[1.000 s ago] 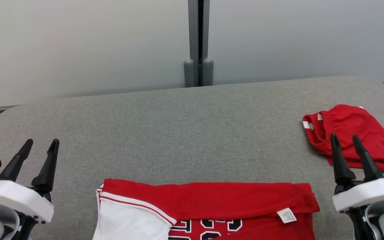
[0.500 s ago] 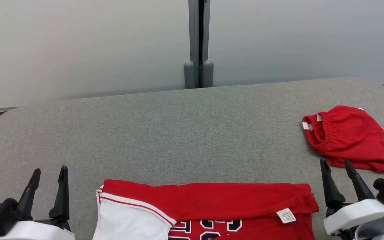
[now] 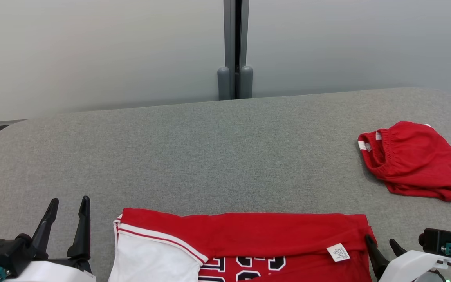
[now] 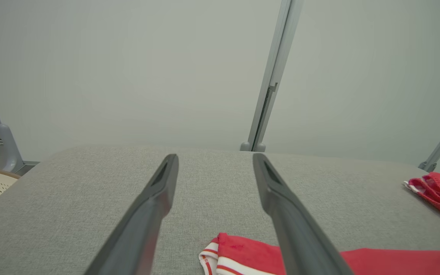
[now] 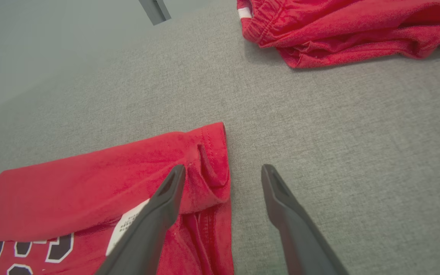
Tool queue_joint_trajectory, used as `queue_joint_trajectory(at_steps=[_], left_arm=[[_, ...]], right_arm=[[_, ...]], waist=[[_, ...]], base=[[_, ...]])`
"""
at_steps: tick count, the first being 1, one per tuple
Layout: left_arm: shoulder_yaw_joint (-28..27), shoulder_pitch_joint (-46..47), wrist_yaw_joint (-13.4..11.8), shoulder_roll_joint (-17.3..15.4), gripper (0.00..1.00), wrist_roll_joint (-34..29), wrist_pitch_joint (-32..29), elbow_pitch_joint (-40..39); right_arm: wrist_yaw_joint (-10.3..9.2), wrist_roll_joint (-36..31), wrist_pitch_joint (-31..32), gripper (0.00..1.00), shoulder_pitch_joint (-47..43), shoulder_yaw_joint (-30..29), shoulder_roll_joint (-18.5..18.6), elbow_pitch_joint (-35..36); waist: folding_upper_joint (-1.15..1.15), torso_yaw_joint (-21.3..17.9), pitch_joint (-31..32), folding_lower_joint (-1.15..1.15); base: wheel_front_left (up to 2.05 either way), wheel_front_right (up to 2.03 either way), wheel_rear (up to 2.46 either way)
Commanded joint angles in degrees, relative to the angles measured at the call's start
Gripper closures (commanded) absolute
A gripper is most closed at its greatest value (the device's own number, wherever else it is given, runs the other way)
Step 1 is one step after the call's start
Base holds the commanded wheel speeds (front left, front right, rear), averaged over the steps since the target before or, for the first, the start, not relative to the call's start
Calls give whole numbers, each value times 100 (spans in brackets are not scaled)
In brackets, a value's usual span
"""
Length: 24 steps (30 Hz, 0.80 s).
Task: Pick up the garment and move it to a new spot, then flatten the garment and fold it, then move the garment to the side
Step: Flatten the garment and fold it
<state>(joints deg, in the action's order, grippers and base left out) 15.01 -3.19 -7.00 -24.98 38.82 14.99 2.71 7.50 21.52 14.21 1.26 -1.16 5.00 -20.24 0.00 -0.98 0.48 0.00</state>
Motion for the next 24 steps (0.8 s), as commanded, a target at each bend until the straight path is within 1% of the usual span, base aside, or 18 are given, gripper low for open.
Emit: queue_joint_trajectory(at_steps=[1,4,8,12,17,18,19,20,21,24], left_arm=[[2,96,42,-9,0,-50,22,37],[3,115,32,-22,0,-62,17,58],[24,166,37,-58,0,-64,-17,72],[56,209,40,-69,0,-81,-60,66],[85,253,17,-71,0,-80,-77,56],[84,252,5,-68,0,-74,-82,60],[85,251,-3,-66,0,-67,-88,64],[89,250,-4,-65,0,-63,-94,68],[93,249,-9,-64,0,-59,-101,69],[102,237,-19,-59,0,-39,-115,64]], right_arm=[[-2,33,71,0,-45,-124,-34,-75],[-2,122,142,0,-9,-294,-123,-263],[-2,335,188,0,170,-281,-173,-563],[-1,584,353,0,211,28,-208,-916],[-1,913,483,0,207,408,-249,-1165],[-1,954,470,13,209,446,-254,-1183],[-1,989,448,51,216,475,-254,-1203],[-1,1010,441,65,232,505,-255,-1220],[-1,1041,462,100,266,515,-255,-1234],[-5,1100,490,100,378,457,-221,-1215]], waist=[[0,32,-29,0],[0,48,-87,0],[0,59,-181,0],[0,100,-234,0],[0,154,-283,0],[0,162,-287,0],[0,169,-290,0],[0,173,-290,0],[0,176,-287,0],[0,177,-270,0]], base=[[0,0,0],[0,0,0],[0,0,0],[0,0,0],[0,0,0],[0,0,0],[0,0,0],[0,0,0],[0,0,0],[0,0,0]])
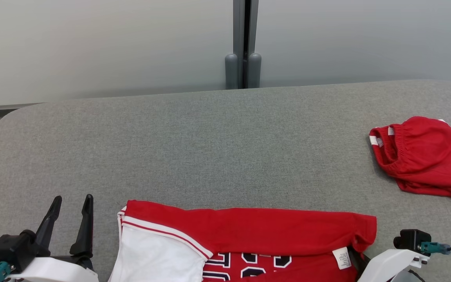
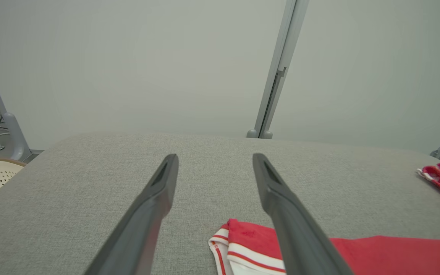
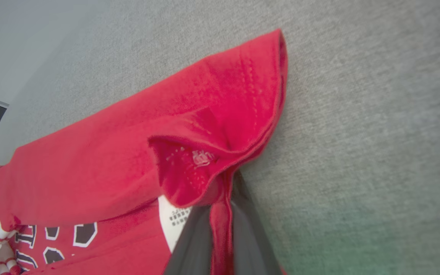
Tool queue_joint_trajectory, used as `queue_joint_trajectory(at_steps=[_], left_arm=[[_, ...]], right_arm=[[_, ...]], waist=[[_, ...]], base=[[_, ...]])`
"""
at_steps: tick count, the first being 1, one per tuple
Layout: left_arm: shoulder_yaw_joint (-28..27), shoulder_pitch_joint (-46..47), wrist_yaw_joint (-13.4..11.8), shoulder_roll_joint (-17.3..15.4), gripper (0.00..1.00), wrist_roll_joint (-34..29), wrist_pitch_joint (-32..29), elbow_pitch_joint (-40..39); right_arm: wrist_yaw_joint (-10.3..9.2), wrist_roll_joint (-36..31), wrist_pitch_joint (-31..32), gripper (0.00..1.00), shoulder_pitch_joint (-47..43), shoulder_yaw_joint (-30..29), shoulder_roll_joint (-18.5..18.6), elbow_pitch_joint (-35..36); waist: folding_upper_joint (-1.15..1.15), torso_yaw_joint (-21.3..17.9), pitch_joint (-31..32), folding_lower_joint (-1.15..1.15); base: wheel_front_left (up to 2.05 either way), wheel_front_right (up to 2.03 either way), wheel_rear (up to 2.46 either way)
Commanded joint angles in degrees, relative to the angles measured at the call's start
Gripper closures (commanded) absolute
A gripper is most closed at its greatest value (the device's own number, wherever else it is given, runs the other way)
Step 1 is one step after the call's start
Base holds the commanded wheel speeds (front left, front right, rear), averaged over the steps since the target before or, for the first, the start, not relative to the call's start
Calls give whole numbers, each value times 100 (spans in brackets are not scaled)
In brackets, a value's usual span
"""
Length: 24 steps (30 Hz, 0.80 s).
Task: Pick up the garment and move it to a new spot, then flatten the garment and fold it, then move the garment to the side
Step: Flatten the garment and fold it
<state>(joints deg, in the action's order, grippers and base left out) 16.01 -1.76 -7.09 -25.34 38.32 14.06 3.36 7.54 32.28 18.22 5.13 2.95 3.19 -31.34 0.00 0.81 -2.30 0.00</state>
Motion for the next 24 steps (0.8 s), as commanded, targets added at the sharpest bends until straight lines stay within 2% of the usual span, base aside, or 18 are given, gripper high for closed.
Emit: queue_joint_trajectory(at_steps=[1,7,15,24], left_arm=[[6,85,-18,-23,0,17,-26,-4],[10,36,-51,-16,0,37,-16,-35],[-32,15,-106,-24,0,43,-1,-75],[13,-42,-136,-1,0,88,-21,-59]], right_arm=[[-9,48,79,100,31,20,-33,-52],[-9,146,-62,100,206,-218,158,283],[-9,-119,-146,100,402,-676,497,726],[-6,-249,202,100,41,-17,180,2332]], waist=[[0,-6,18,0],[0,-35,44,0],[0,-17,58,0],[0,171,204,0]], base=[[0,0,0],[0,0,0],[0,0,0],[0,0,0]])
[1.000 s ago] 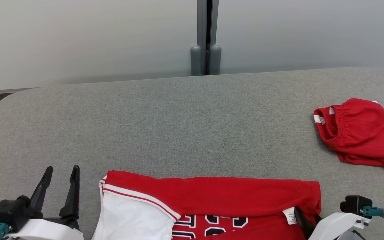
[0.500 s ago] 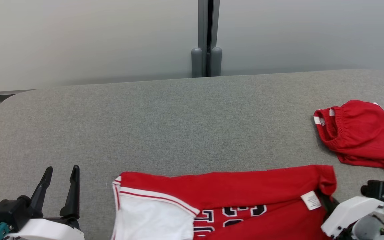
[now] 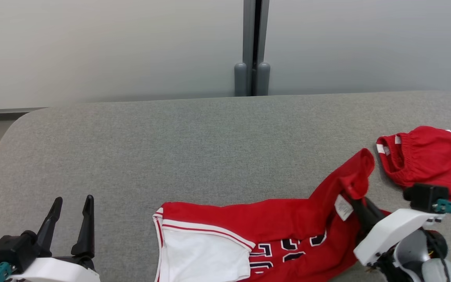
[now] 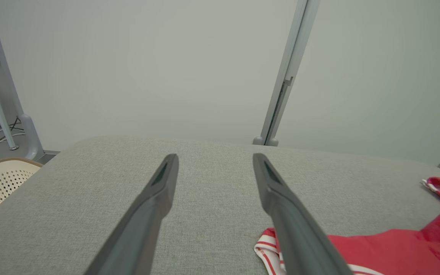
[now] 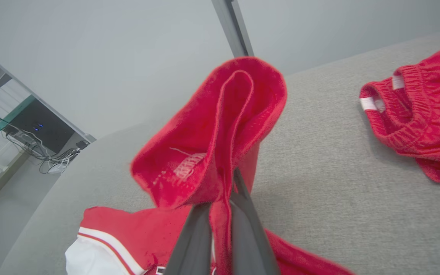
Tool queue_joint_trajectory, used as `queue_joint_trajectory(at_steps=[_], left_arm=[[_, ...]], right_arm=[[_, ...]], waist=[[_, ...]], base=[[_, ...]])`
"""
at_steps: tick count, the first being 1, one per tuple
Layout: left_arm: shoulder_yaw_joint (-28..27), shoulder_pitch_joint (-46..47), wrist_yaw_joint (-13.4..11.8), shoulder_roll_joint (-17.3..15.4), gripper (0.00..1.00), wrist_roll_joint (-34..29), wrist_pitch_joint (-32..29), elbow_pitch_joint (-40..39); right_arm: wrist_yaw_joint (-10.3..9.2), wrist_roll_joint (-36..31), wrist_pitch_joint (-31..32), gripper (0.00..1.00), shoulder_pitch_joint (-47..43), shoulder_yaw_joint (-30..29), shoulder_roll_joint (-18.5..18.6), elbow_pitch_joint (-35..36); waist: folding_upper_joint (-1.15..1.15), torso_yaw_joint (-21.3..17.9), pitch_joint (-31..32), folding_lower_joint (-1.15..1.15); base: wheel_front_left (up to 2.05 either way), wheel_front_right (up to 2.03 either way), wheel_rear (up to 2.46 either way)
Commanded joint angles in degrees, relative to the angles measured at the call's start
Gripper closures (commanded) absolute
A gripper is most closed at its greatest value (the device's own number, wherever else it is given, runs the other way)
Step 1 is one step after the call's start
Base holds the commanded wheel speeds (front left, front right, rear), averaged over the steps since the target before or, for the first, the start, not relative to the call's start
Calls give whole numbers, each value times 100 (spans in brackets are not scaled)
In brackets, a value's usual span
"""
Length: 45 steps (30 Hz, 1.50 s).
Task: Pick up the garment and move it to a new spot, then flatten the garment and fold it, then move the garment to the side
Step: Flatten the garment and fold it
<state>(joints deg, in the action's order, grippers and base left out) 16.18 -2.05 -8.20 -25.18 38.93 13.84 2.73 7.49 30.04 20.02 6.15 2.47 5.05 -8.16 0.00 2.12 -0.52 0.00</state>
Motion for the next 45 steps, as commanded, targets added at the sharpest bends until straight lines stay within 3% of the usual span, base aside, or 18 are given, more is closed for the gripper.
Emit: queue_joint_trajectory(at_steps=[1,5,9,20,25,26,27,28,29,38,45], left_arm=[[2,-14,-20,-21,0,29,-4,3],[37,24,-20,-42,0,17,-54,-10],[69,129,30,-71,0,20,-109,-1],[332,471,168,111,0,-58,-138,179],[359,536,219,139,0,-40,-115,293],[363,554,227,145,0,-41,-106,311],[363,574,237,146,0,-39,-102,330],[356,587,244,138,0,-33,-94,350],[343,596,245,129,0,-24,-98,370],[238,488,210,89,0,35,-33,425],[211,324,138,149,0,1,27,320]], right_arm=[[0,-14,84,100,-126,167,-47,153],[0,189,210,100,-272,763,-155,488],[0,682,152,100,-138,1296,-203,246],[1,1803,-533,100,1071,2684,-207,-1487],[0,2058,-762,100,1407,3054,-205,-2062],[0,2128,-803,89,1478,3142,-207,-2197],[0,2175,-852,64,1544,3237,-205,-2312],[0,2232,-907,23,1620,3327,-206,-2415],[1,2292,-979,0,1689,3406,-207,-2486],[0,2360,-1710,0,1999,3648,-192,-2264],[0,1711,-2212,0,1767,2970,523,-1741]], waist=[[0,85,37,0],[0,338,52,0],[0,676,11,0],[0,1672,-298,0],[0,1795,-334,0],[0,1807,-340,0],[0,1811,-345,0],[0,1804,-348,0],[0,1783,-348,0],[0,1167,-209,0],[0,620,-97,0]], base=[[0,0,0],[0,0,0],[0,0,0],[0,0,0],[0,0,0],[0,0,0],[0,0,0],[0,0,0],[0,0,0],[0,0,0],[0,0,0]])
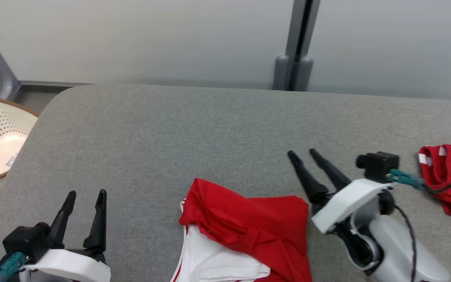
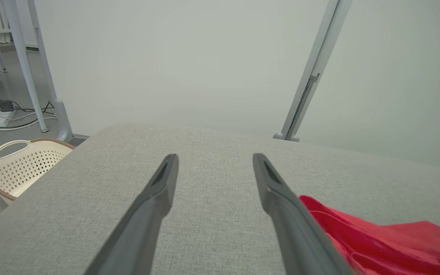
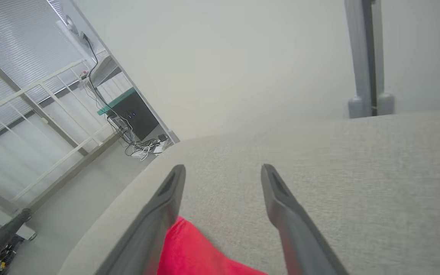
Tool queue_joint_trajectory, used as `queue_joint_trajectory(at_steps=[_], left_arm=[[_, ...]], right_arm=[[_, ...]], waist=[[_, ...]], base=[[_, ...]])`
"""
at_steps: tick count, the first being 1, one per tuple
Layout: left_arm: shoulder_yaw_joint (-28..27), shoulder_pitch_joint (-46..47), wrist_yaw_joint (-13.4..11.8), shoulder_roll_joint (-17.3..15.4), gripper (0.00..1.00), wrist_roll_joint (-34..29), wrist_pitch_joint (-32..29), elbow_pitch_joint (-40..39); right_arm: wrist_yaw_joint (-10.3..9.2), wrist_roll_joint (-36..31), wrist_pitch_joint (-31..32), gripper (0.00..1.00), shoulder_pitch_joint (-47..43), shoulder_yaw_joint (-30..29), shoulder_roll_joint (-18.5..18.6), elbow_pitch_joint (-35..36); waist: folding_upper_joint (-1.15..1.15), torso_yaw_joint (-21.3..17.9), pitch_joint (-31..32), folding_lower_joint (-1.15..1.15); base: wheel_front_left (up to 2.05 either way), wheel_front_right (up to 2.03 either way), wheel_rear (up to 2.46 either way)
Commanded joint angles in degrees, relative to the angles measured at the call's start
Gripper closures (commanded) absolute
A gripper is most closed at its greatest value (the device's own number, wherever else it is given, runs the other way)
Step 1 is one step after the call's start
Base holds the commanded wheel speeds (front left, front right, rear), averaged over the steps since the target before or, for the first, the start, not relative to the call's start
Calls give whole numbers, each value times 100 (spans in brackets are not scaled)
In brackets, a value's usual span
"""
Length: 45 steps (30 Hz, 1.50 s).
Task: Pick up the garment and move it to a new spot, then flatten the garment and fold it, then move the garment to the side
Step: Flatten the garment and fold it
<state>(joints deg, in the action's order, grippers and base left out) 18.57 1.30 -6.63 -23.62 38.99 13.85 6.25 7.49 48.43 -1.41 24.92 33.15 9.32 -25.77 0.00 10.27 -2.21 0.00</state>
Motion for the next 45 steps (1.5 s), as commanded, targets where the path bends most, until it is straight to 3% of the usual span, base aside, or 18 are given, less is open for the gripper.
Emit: queue_joint_trajectory(at_steps=[1,5,10,11,12,13,23,34,40,45], left_arm=[[-35,-36,-28,-2,0,-3,33,-33],[-68,-79,-39,16,0,6,52,-49],[-32,-60,-14,36,0,-12,65,-38],[-24,-48,-8,34,0,-20,64,-43],[-17,-35,-6,34,0,-27,61,-52],[-11,-23,-6,34,0,-32,59,-61],[36,29,-33,33,0,-43,1,-46],[39,-15,-42,24,0,32,4,-4],[41,30,-89,9,0,20,-9,-39],[27,-11,-127,-17,0,12,-3,-97]], right_arm=[[0,-270,-119,0,-177,-253,211,39],[0,-934,-83,0,-451,-842,492,19],[0,-1409,217,0,-713,-1129,259,138],[0,-1487,300,45,-738,-1135,199,137],[0,-1559,400,69,-750,-1140,128,114],[0,-1605,534,100,-758,-1123,53,58],[0,-1565,1626,100,-573,-365,-279,-632],[0,-223,2447,100,-852,1449,-558,-40],[0,480,2072,100,-599,1957,-623,250],[0,917,1494,100,-332,1871,-536,569]], waist=[[0,-250,88,0],[0,-368,125,0],[0,-351,154,0],[0,-317,160,0],[0,-281,160,0],[0,-243,157,0],[0,322,139,0],[0,739,141,0],[0,658,137,0],[0,456,182,0]], base=[[0,0,0],[0,0,0],[0,0,0],[0,0,0],[0,0,0],[0,0,0],[0,0,0],[0,0,0],[0,0,0],[0,0,0]])
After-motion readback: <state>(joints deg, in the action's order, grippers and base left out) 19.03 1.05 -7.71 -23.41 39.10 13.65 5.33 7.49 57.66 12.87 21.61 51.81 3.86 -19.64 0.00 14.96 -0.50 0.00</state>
